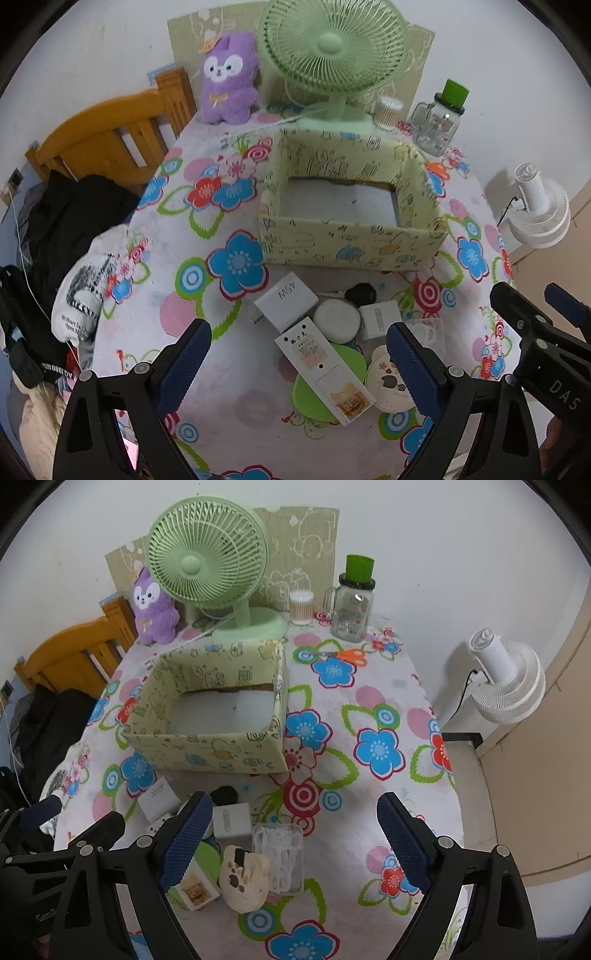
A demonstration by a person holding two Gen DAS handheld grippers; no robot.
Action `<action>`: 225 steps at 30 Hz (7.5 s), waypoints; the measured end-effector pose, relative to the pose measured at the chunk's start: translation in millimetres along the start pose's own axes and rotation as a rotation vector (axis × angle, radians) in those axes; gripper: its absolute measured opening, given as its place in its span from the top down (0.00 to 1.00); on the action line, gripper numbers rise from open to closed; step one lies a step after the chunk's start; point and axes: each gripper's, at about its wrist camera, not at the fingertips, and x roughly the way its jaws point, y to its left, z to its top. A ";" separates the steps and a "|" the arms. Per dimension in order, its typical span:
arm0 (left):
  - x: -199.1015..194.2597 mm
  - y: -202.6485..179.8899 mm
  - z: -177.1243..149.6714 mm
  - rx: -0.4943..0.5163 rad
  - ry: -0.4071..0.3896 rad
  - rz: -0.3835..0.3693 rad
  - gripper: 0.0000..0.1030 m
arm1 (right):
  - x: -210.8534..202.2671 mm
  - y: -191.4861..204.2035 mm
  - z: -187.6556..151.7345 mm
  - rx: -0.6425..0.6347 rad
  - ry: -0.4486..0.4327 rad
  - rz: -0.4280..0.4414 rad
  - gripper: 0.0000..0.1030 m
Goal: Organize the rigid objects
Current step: 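Move both tools down toward the small white items before the box, then grasp the long white labelled package with the left tool while the right tool grasps the white square charger, then lift and carry both held items over the open patterned box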
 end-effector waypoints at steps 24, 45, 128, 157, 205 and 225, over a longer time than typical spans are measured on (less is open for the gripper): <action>84.8 -2.6 -25.2 -0.051 0.168 0.026 0.10 | 78.9 0.2 -22.1 0.001 0.125 0.023 0.10; 110.1 -6.7 -31.0 0.013 0.170 -0.037 0.36 | 116.2 28.8 -28.3 -0.072 0.202 0.058 0.09; -3.1 -25.9 16.0 0.249 -0.018 -0.120 0.56 | 15.7 57.0 8.7 -0.015 0.042 0.086 0.52; -28.6 -14.5 55.8 0.311 -0.111 -0.163 0.56 | -27.2 65.4 38.8 0.066 -0.046 0.003 0.52; 45.1 -25.5 137.6 0.203 -0.062 -0.079 0.56 | 62.0 58.0 127.1 -0.034 0.030 0.086 0.52; 95.3 -33.5 156.0 0.194 0.009 -0.057 0.56 | 116.4 52.1 139.6 -0.013 0.113 0.078 0.52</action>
